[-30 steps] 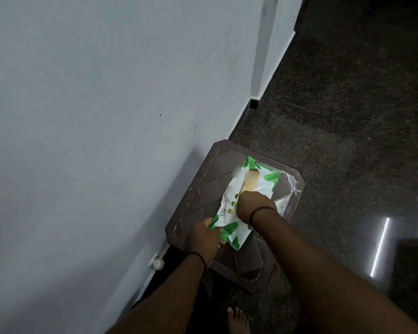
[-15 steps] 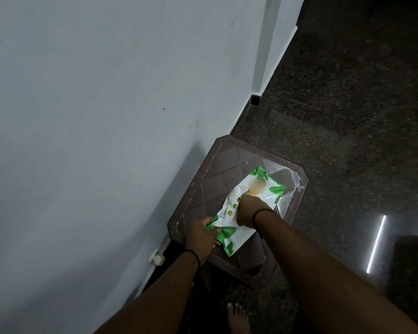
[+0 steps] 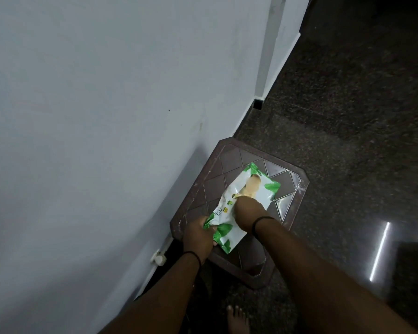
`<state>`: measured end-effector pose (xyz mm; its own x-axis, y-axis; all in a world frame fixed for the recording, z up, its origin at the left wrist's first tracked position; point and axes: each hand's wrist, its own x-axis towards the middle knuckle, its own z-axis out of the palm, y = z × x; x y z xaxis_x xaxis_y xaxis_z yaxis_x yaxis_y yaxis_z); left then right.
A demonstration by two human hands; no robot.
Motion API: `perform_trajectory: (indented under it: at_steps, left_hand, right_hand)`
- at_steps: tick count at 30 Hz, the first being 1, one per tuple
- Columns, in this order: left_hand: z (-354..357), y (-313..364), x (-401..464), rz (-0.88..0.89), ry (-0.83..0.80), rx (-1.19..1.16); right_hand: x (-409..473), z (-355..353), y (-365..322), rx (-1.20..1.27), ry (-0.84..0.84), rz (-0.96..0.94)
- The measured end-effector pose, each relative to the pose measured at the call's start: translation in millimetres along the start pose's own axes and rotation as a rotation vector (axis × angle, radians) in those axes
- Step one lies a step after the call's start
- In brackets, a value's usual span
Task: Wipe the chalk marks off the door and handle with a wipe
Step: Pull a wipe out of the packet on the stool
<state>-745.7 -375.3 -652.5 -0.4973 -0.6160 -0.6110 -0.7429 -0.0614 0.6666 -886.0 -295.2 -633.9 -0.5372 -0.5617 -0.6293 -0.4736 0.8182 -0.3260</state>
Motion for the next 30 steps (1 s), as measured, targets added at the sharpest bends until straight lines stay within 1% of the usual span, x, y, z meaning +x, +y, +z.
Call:
perform_trajectory:
  at_steps: [2, 5, 6, 8, 10, 11, 14, 15, 16, 17, 19, 20, 21, 23, 25, 28, 30]
  left_hand:
    - [-3, 4, 0, -0.037, 0.012, 0.017]
    - [-6, 8, 1, -0.085, 0.055, 0.060]
    - [-7, 10, 2, -0.106, 0.079, 0.065]
    - [-6, 14, 5, -0.159, 0.115, 0.070]
    - [-3, 18, 5, -0.211, 0.142, 0.072]
    - [0, 19, 5, -0.236, 0.151, 0.061]
    - [5, 24, 3, -0.273, 0.143, 0.061]
    - [5, 26, 3, -0.263, 0.140, 0.098]
    - [3, 28, 2, -0.236, 0.146, 0.188]
    - [3, 30, 0, -0.204, 0.172, 0.330]
    - [2, 36, -11, -0.143, 0.276, 0.579]
    - [0, 40, -16, -0.102, 0.336, 0.626]
    - [-2, 46, -21, -0.045, 0.385, 0.621]
    - [-10, 56, -25, 0.058, 0.388, 0.528]
    - [-20, 66, -29, 0.109, 0.298, 0.416]
    - [-33, 82, -43, 0.174, 0.090, 0.239]
    - [-35, 90, -60, 0.170, -0.014, -0.001]
  right_hand:
    - [-4, 2, -1, 0.078, 0.063, 0.005]
    - [-12, 1, -6, 0.159, 0.065, -0.047]
    - [-15, 1, -8, 0.208, 0.092, -0.071]
    - [-25, 3, -13, 0.320, 0.225, -0.078]
    - [-33, 8, -14, 0.383, 0.381, -0.007]
    - [-36, 11, -12, 0.431, 0.426, 0.044]
    - [-40, 17, -3, 0.673, 0.442, 0.214]
    - [-40, 16, -3, 0.786, 0.434, 0.247]
    - [-41, 15, -3, 0.920, 0.426, 0.267]
    - [-43, 14, -2, 1.049, 0.423, 0.281]
    - [-49, 9, -1, 1.227, 0.422, 0.304]
    - [-52, 6, -2, 1.297, 0.412, 0.305]
    - [-55, 2, -3, 1.367, 0.400, 0.295]
    - [-61, -6, -7, 1.456, 0.396, 0.262]
    - [-69, -15, -13, 1.477, 0.433, 0.246]
    - [-84, -29, -23, 1.507, 0.477, 0.175]
    - [-96, -38, -29, 1.530, 0.473, 0.137]
